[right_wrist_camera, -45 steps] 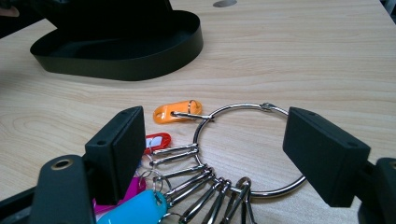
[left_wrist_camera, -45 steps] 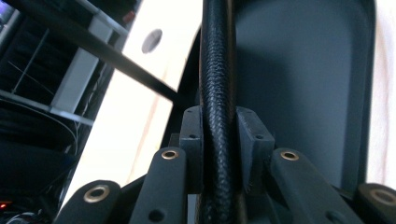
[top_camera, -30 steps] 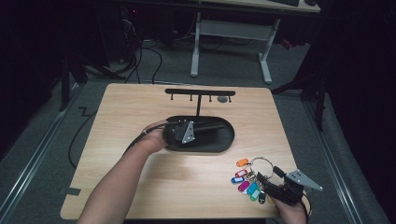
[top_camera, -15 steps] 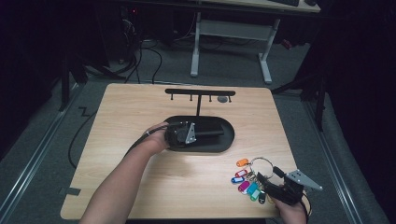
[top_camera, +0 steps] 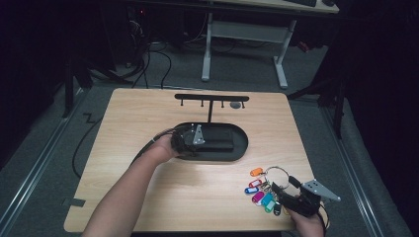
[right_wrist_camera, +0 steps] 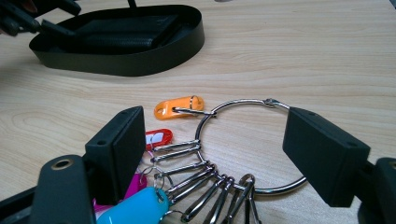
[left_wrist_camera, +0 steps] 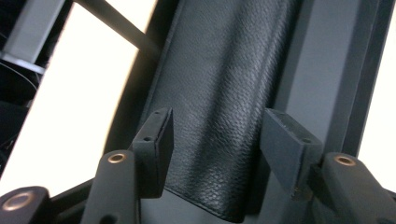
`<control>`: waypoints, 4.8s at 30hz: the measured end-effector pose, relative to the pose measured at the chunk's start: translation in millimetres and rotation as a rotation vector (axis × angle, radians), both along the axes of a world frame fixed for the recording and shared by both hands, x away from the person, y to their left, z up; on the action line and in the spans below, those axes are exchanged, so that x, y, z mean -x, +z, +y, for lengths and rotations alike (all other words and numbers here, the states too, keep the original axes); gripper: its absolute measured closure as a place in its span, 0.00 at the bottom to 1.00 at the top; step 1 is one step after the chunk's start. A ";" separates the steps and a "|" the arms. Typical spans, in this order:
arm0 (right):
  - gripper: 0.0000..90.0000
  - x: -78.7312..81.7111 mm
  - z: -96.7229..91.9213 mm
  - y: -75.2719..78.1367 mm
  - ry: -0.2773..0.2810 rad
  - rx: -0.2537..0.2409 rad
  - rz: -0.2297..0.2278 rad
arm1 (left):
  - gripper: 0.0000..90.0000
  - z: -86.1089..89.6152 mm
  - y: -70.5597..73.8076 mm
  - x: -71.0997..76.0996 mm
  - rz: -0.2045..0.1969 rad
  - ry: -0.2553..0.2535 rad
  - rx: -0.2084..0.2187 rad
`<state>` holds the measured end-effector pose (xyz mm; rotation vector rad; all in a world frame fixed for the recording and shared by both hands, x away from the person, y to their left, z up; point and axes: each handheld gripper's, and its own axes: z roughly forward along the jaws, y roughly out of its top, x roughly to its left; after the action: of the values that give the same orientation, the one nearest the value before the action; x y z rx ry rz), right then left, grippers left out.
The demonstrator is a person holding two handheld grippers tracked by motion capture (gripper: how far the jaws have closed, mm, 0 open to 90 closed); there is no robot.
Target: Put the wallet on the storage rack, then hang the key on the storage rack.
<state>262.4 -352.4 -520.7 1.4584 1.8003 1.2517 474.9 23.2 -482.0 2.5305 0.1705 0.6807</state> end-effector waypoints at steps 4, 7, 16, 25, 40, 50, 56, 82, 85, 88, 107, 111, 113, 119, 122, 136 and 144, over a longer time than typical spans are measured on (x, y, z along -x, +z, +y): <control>0.24 -0.3 0.6 0.1 0.004 0.006 -0.003 | 0.49 0.7 5.8 4.0 -0.007 0.008 0.012; 0.24 -0.1 0.9 0.6 0.003 0.005 -0.003 | 0.48 1.9 8.4 10.7 -0.019 0.021 0.036; 0.24 -0.3 2.2 2.5 0.009 0.022 -0.008 | 0.48 20.6 9.7 36.7 0.019 0.085 0.147; 0.25 -0.6 1.9 3.1 0.005 0.026 -0.007 | 0.49 46.2 -4.6 73.2 0.023 0.140 0.246; 0.25 -2.1 2.2 2.5 0.016 0.030 -0.003 | 0.49 89.1 -24.7 115.6 0.077 0.249 0.370; 0.26 -2.8 1.9 2.4 0.024 0.038 -0.004 | 0.49 119.7 -33.0 147.8 0.167 0.320 0.462; 0.26 -3.1 5.8 4.6 0.026 0.049 -0.005 | 0.50 132.9 -40.5 159.2 0.215 0.359 0.476; 0.23 -23.4 15.0 40.5 0.000 0.261 0.219 | 0.32 151.2 -35.2 142.4 0.214 0.385 0.566; 0.23 -33.4 14.7 41.5 0.054 0.271 0.261 | 0.32 147.4 -38.0 142.0 0.221 0.381 0.542; 0.23 -43.9 15.8 43.5 0.105 0.303 0.320 | 0.32 145.6 -37.1 144.4 0.217 0.375 0.541; 0.36 -87.4 22.9 60.4 0.219 0.566 0.511 | 0.32 154.3 -37.3 153.4 0.237 0.389 0.511; 0.37 -93.9 21.6 57.3 0.244 0.588 0.560 | 0.32 153.4 -37.6 153.1 0.234 0.384 0.507; 0.38 -97.2 19.3 57.1 0.244 0.598 0.580 | 0.32 153.1 -38.3 152.7 0.238 0.389 0.497; 0.40 -108.5 9.6 56.1 0.240 0.593 0.631 | 0.32 152.8 -39.3 151.9 0.242 0.391 0.498; 0.42 -114.4 5.0 55.2 0.239 0.605 0.657 | 0.32 153.3 -39.4 152.9 0.244 0.395 0.492; 0.49 -143.0 -2.1 45.6 0.305 0.634 0.701 | 0.32 155.8 -40.7 158.4 0.241 0.410 0.482; 0.54 -155.7 -0.8 35.7 0.375 0.640 0.728 | 0.32 156.5 -41.6 158.4 0.240 0.411 0.478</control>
<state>418.2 -353.2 -485.0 1.2946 2.7041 0.1669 316.5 179.7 -523.6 2.1145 0.8497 0.4134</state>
